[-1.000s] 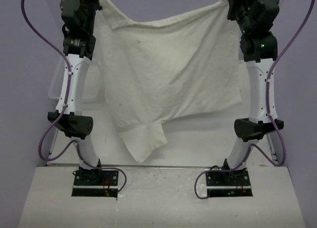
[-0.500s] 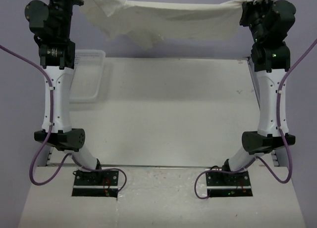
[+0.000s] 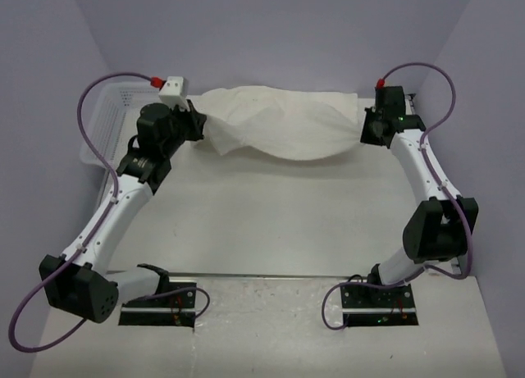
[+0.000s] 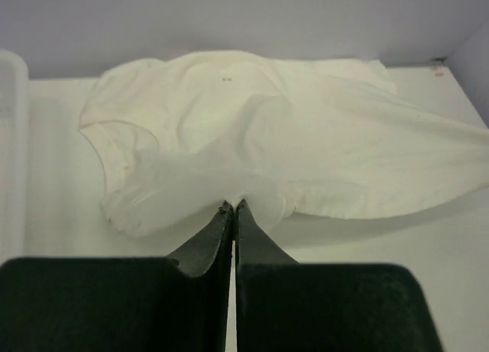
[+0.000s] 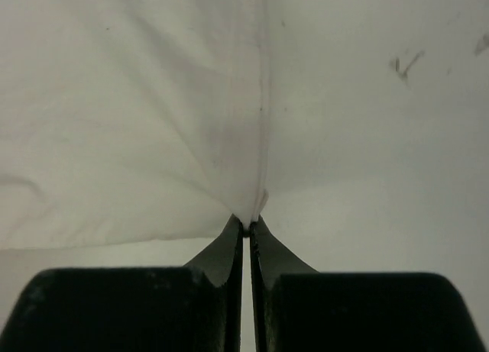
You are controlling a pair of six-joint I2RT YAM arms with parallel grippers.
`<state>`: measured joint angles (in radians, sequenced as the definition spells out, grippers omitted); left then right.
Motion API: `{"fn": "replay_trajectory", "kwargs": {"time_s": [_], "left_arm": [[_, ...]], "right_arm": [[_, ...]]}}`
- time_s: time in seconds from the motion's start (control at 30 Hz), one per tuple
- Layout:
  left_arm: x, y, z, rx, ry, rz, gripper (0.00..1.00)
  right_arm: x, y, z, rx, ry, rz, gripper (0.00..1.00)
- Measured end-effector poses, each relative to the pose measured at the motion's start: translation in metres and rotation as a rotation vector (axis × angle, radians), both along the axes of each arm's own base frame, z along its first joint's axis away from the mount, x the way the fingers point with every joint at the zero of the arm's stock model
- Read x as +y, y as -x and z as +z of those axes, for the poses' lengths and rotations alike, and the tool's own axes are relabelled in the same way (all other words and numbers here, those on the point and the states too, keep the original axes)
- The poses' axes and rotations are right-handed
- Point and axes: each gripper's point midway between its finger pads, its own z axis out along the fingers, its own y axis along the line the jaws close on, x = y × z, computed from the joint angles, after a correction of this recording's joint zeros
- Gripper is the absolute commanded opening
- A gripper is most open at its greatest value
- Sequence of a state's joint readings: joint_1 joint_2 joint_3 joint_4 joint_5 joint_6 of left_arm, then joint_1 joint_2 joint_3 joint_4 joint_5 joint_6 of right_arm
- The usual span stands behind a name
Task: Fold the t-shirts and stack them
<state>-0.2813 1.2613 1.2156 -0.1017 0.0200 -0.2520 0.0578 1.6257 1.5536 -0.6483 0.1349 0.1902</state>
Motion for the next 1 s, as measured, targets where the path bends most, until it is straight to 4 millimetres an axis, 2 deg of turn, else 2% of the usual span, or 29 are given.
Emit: {"fn": "replay_trajectory", "kwargs": {"time_s": [0.07, 0.1, 0.17, 0.27, 0.37, 0.43, 0.6, 0.67, 0.8, 1.0], "left_arm": [[-0.003, 0.025, -0.024, 0.074, 0.023, -0.011, 0.00], [-0.003, 0.038, -0.029, 0.092, 0.033, -0.016, 0.00], [0.001, 0.062, -0.025, 0.089, 0.057, -0.020, 0.00], [0.010, 0.091, -0.008, 0.048, 0.093, -0.017, 0.00], [0.012, 0.106, -0.005, 0.036, 0.109, -0.028, 0.00], [0.010, 0.109, -0.018, 0.069, 0.110, -0.039, 0.00], [0.004, 0.107, -0.085, 0.273, 0.060, -0.055, 0.00], [0.003, 0.109, -0.103, 0.331, 0.045, -0.060, 0.00], [-0.003, 0.111, -0.111, 0.364, 0.043, -0.096, 0.00], [-0.015, 0.107, -0.123, 0.412, 0.033, -0.154, 0.00]], "right_arm": [[-0.002, 0.031, -0.034, 0.110, -0.019, -0.041, 0.00], [-0.002, 0.047, -0.045, 0.154, -0.030, -0.065, 0.00], [-0.004, 0.066, -0.052, 0.187, -0.047, -0.102, 0.00], [-0.004, 0.086, -0.055, 0.185, -0.074, -0.147, 0.00], [-0.003, 0.101, -0.065, 0.199, -0.104, -0.183, 0.00], [0.000, 0.109, -0.078, 0.223, -0.119, -0.199, 0.00], [0.009, 0.135, -0.115, 0.317, -0.135, -0.226, 0.00], [0.013, 0.146, -0.124, 0.342, -0.133, -0.224, 0.00], [0.018, 0.159, -0.123, 0.319, -0.137, -0.232, 0.00], [0.014, 0.178, -0.107, 0.226, -0.160, -0.284, 0.00]]}}
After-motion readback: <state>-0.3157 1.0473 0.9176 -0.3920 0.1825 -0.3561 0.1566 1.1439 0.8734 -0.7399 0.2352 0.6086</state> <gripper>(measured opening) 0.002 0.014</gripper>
